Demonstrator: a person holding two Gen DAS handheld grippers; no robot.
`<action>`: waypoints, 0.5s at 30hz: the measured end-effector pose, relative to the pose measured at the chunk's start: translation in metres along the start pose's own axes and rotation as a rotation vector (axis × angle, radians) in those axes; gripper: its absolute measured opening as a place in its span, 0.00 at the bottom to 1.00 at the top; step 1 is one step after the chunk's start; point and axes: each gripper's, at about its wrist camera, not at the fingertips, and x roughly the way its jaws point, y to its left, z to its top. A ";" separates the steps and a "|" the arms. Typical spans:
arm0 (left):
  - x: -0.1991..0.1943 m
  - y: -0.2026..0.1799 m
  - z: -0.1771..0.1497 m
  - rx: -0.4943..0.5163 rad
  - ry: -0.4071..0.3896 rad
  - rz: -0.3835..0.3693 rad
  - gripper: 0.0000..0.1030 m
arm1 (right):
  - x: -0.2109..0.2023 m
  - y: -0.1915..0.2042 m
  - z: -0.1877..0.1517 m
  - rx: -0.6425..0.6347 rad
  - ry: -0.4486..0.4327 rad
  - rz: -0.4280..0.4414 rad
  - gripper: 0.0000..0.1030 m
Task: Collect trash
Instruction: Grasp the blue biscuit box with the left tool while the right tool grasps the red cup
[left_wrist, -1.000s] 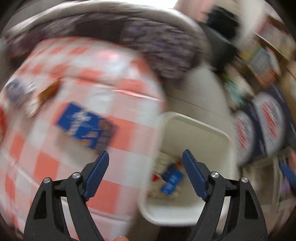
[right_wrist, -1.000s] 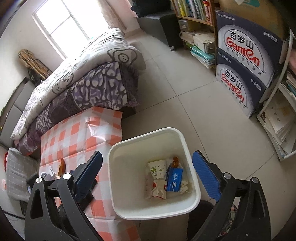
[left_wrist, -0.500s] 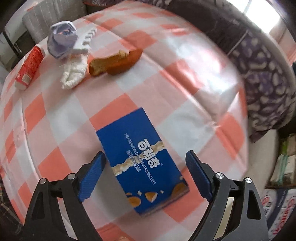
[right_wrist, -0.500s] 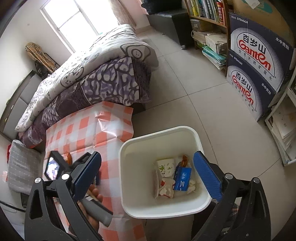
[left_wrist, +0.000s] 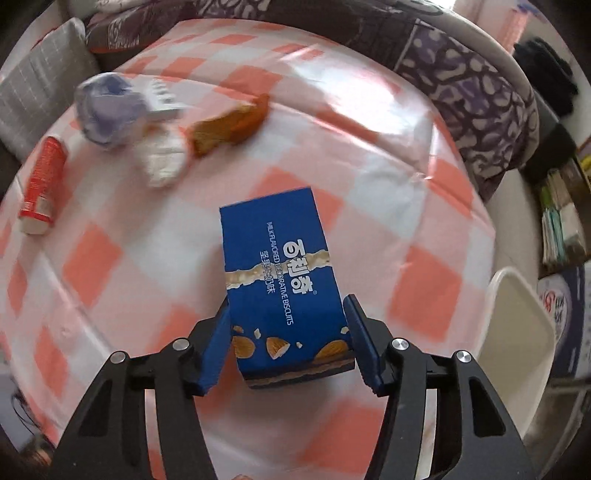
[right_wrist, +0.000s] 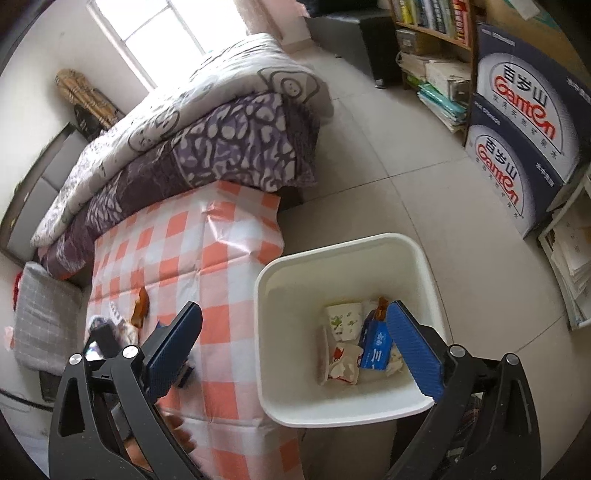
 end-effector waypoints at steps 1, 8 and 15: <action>-0.009 0.016 -0.001 0.008 -0.013 0.008 0.56 | 0.005 0.008 -0.003 -0.016 0.010 -0.002 0.93; -0.084 0.105 0.024 -0.072 -0.161 0.018 0.56 | 0.037 0.065 -0.030 -0.152 0.079 -0.013 0.93; -0.166 0.187 0.039 -0.192 -0.431 0.079 0.56 | 0.064 0.138 -0.077 -0.390 0.134 0.065 0.93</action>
